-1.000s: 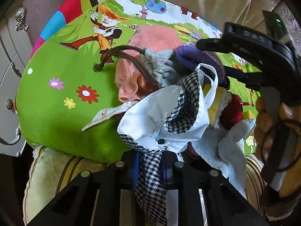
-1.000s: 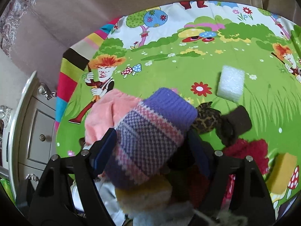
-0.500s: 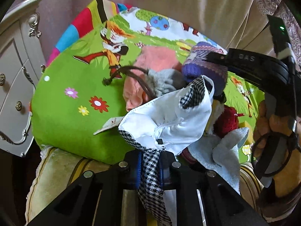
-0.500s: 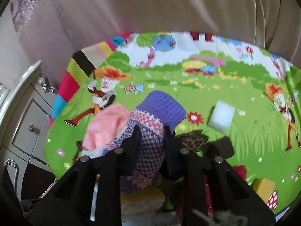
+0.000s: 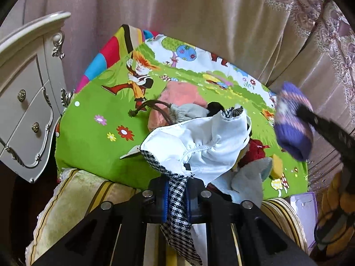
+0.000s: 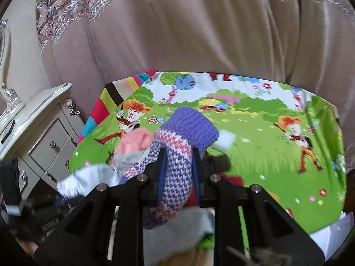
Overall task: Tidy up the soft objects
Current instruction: 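Carry both held items over the white box and open both tools to drop them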
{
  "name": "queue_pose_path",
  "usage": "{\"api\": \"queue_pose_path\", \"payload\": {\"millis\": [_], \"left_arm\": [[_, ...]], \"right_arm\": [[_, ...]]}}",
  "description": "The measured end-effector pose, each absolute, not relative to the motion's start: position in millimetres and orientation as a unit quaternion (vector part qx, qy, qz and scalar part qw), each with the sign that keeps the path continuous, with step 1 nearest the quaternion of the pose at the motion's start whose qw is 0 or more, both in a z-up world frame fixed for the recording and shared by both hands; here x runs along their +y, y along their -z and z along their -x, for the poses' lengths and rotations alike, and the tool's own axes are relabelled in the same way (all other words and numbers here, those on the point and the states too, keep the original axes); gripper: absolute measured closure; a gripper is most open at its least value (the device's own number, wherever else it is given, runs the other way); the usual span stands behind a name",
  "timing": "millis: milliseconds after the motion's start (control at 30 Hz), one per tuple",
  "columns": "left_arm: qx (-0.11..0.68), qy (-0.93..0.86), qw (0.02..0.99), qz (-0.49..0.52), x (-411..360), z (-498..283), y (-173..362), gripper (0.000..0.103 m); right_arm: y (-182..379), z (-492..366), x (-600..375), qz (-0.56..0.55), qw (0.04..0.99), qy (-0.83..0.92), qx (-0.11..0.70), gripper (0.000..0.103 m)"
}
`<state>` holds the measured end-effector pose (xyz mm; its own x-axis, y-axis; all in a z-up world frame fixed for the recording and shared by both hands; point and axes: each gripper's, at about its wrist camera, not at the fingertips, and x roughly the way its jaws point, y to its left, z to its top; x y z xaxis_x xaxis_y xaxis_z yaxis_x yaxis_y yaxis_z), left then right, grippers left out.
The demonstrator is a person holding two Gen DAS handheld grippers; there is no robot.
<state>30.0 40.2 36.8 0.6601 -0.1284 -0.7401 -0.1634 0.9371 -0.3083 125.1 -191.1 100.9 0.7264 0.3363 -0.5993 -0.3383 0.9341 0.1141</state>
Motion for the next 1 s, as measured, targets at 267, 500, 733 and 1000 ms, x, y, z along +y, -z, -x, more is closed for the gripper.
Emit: {"api": "queue_pose_path", "payload": {"millis": [267, 500, 733, 1000], "left_arm": [[0.392, -0.01, 0.907, 0.156, 20.9, -12.2, -61.5, 0.092], [0.375, 0.026, 0.917, 0.132, -9.3, -3.8, -88.0, 0.092], [0.395, 0.114, 0.904, 0.115, -74.0, -13.6, -94.0, 0.092], [0.427, 0.21, 0.876, 0.075, -165.8, -19.9, -85.0, 0.092]], "right_arm": [[-96.2, -73.6, -259.5, -0.017, 0.93, -0.137, 0.341, 0.078], [-86.3, -37.3, -314.7, -0.017, 0.931, -0.084, 0.354, 0.078], [-75.2, -10.9, -367.4, -0.008, 0.93, -0.021, 0.368, 0.078], [-56.2, 10.5, -418.0, -0.005, 0.919, 0.048, 0.391, 0.078]]}}
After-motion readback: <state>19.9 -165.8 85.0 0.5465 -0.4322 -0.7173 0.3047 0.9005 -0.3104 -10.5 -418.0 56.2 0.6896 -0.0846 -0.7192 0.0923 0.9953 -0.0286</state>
